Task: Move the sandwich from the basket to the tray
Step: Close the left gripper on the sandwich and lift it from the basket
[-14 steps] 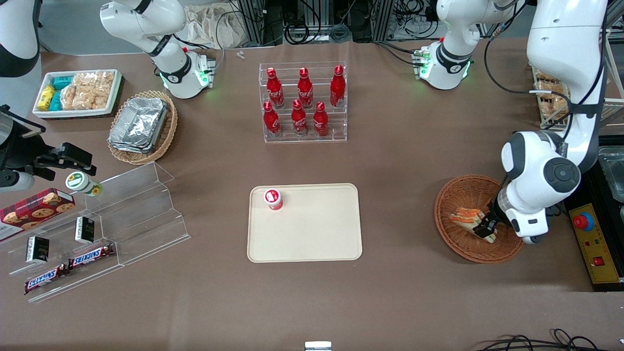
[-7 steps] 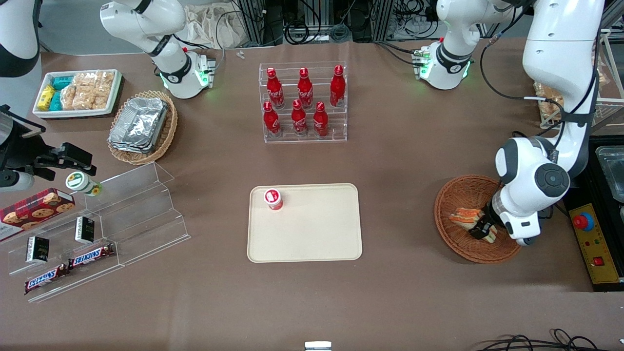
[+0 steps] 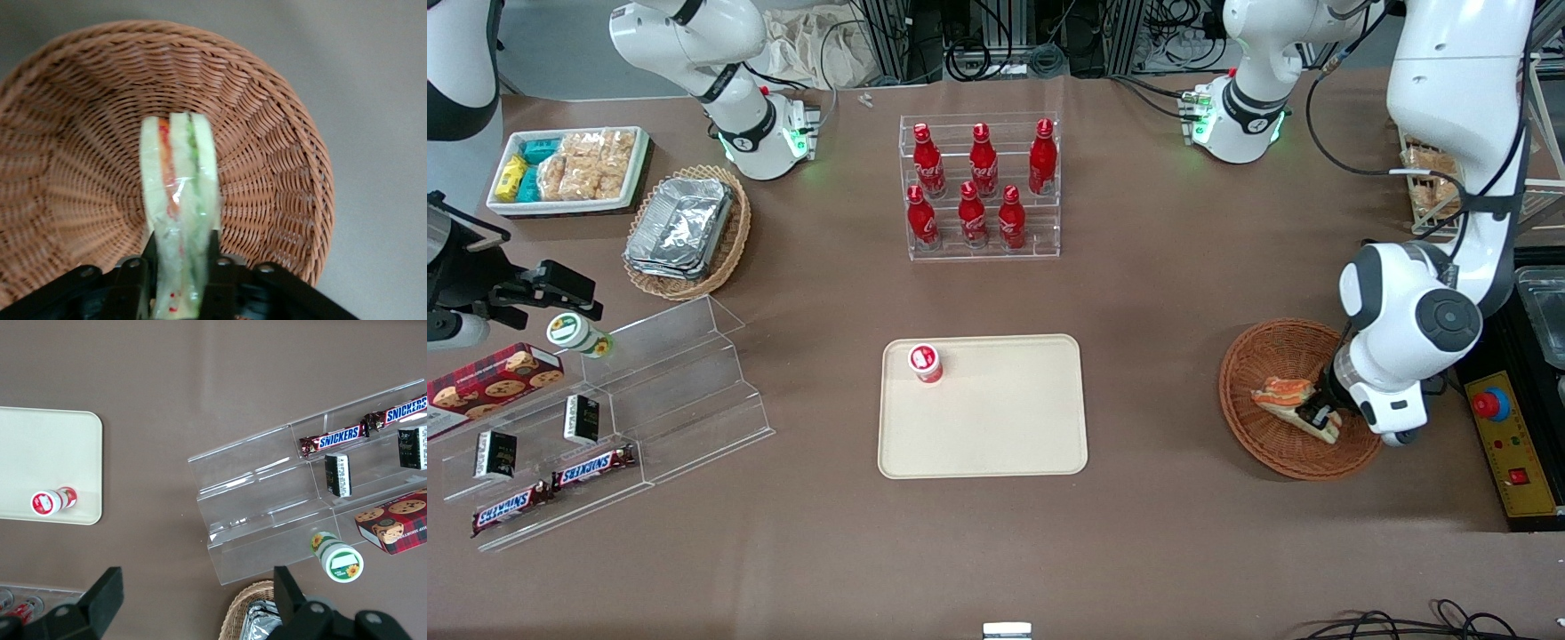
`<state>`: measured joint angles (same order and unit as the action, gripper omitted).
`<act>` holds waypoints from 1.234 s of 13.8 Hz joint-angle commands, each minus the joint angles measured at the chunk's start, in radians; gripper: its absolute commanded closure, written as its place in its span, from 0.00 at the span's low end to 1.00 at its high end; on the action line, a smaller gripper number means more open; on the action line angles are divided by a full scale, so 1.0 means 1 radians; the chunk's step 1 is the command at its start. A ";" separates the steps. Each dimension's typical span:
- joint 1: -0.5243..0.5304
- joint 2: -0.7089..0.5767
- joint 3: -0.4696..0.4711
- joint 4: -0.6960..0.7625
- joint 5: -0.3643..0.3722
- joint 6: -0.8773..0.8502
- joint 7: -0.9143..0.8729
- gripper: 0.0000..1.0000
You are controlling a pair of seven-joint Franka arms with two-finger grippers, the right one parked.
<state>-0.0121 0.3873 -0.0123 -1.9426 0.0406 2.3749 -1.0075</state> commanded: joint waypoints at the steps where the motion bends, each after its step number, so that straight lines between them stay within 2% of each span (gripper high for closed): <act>1: -0.005 -0.125 -0.005 -0.009 0.031 -0.142 -0.045 1.00; 4: -0.009 -0.179 -0.032 0.130 0.016 -0.400 -0.046 1.00; 7: -0.008 -0.179 -0.072 0.310 0.013 -0.630 -0.014 1.00; 9: -0.009 -0.182 -0.106 0.385 -0.019 -0.730 0.045 1.00; 13: -0.009 -0.202 -0.196 0.409 -0.027 -0.760 0.251 1.00; 17: -0.009 -0.147 -0.345 0.412 -0.030 -0.724 0.277 1.00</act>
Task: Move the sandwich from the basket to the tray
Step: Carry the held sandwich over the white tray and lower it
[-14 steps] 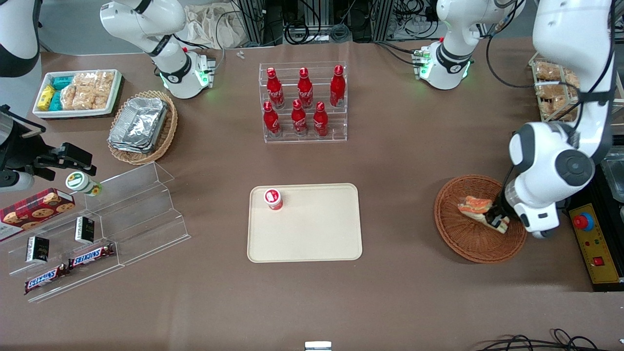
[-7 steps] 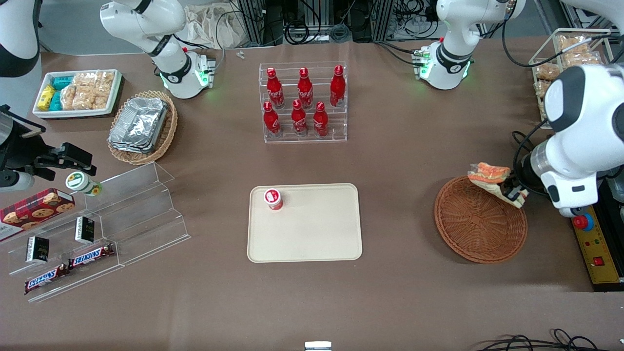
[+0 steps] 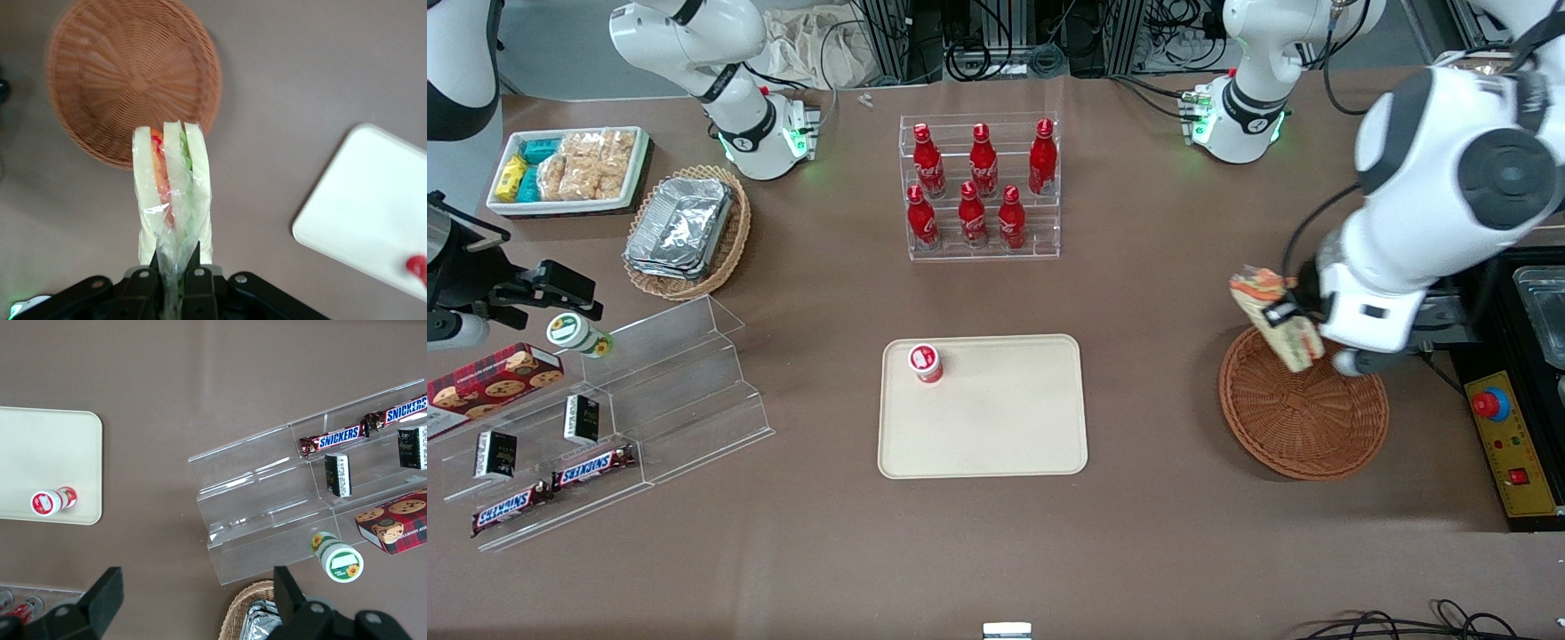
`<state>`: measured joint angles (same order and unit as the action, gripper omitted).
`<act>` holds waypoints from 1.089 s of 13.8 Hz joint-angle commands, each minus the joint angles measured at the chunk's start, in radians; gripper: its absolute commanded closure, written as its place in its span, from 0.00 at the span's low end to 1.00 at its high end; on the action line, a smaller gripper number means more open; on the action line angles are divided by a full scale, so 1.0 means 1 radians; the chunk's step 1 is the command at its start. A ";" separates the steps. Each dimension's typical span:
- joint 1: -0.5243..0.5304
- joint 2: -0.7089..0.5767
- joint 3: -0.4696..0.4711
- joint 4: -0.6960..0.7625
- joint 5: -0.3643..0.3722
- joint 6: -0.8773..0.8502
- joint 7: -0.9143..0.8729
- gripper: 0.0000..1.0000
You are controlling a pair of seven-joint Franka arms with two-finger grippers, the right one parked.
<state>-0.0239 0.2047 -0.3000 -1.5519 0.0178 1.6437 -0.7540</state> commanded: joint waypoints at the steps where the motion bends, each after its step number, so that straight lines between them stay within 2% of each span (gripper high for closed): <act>1: 0.002 0.050 -0.088 0.021 -0.005 0.028 0.030 1.00; 3: 0.002 0.076 -0.137 0.030 0.007 0.076 0.070 1.00; 6: -0.017 0.130 -0.156 0.088 -0.004 0.090 0.180 1.00; 9: -0.089 0.145 -0.154 0.056 0.022 0.200 0.176 1.00; 12: -0.128 0.220 -0.154 0.055 0.027 0.304 0.163 1.00; 15: -0.168 0.309 -0.154 0.055 0.114 0.416 0.087 1.00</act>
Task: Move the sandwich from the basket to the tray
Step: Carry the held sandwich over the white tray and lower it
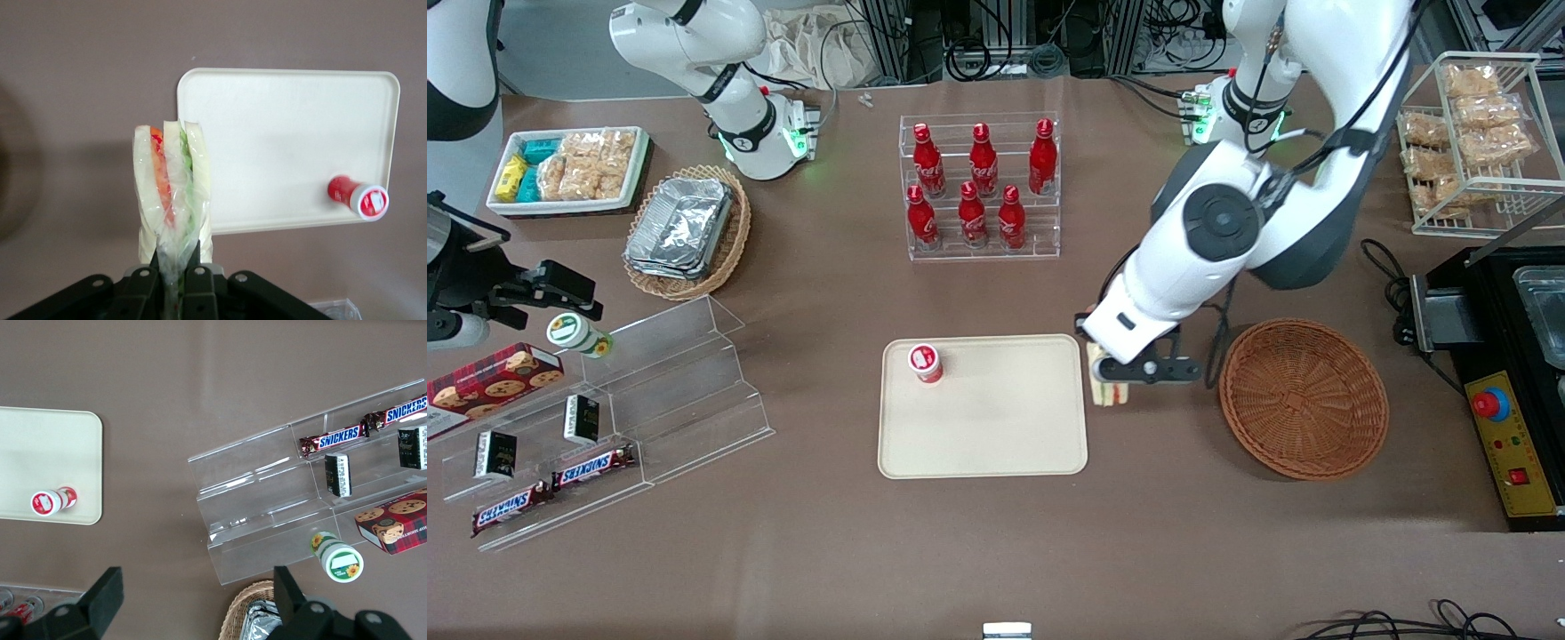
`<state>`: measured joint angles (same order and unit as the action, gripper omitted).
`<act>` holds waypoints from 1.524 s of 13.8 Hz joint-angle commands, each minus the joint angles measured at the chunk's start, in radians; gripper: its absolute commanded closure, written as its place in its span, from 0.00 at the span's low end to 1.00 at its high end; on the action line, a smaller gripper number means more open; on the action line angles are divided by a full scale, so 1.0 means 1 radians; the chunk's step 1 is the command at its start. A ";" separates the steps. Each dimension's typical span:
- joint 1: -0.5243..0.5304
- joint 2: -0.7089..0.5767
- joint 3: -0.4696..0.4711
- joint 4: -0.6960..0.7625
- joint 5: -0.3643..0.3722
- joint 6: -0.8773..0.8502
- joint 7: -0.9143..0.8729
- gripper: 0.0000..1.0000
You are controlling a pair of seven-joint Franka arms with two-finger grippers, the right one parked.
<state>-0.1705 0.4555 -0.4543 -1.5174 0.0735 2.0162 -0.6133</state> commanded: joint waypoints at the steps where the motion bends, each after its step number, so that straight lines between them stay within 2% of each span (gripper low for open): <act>1: -0.039 0.087 0.000 0.022 0.084 0.073 -0.074 1.00; 7: -0.053 0.248 0.002 0.017 0.107 0.231 -0.077 1.00; 14: -0.060 0.315 0.003 0.009 0.129 0.297 -0.074 0.99; 15: -0.066 0.315 0.003 0.008 0.127 0.297 -0.077 0.89; 16: -0.066 0.315 0.003 0.008 0.126 0.296 -0.080 0.57; 17: -0.066 0.315 0.003 0.006 0.123 0.294 -0.079 0.07; 18: -0.066 0.315 0.003 0.008 0.115 0.291 -0.083 0.00; 21: -0.058 0.305 0.003 0.008 0.115 0.282 -0.114 0.00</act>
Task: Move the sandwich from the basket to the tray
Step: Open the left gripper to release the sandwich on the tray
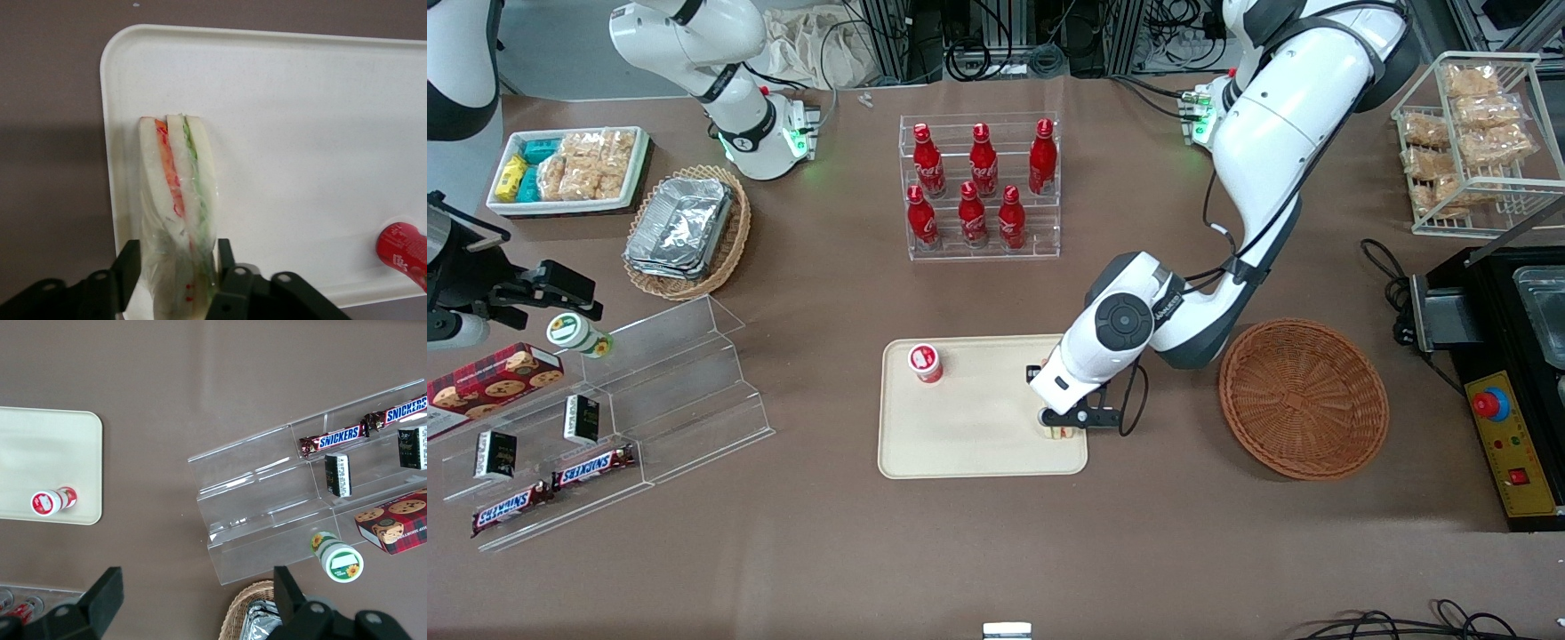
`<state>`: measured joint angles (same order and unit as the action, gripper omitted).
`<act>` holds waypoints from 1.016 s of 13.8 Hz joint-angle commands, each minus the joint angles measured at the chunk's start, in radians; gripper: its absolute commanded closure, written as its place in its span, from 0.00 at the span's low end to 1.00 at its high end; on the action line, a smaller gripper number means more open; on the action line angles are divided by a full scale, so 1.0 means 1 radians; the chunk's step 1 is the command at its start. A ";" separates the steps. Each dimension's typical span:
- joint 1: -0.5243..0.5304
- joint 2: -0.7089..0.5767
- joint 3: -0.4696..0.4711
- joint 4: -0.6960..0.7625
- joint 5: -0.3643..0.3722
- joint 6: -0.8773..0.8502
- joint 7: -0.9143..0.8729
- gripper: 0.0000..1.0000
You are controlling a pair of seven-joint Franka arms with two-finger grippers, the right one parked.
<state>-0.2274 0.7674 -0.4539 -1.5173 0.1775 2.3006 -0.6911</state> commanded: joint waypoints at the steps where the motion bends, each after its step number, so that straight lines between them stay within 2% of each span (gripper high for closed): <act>1: 0.000 -0.019 0.003 0.012 0.008 -0.035 -0.036 0.00; 6: 0.058 -0.210 0.001 0.026 0.005 -0.347 -0.010 0.01; 10: 0.149 -0.374 0.000 0.028 -0.013 -0.535 0.126 0.01; 14: 0.253 -0.491 0.003 0.029 -0.013 -0.639 0.287 0.01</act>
<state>-0.0277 0.3402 -0.4481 -1.4583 0.1751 1.6919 -0.4952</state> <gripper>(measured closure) 0.004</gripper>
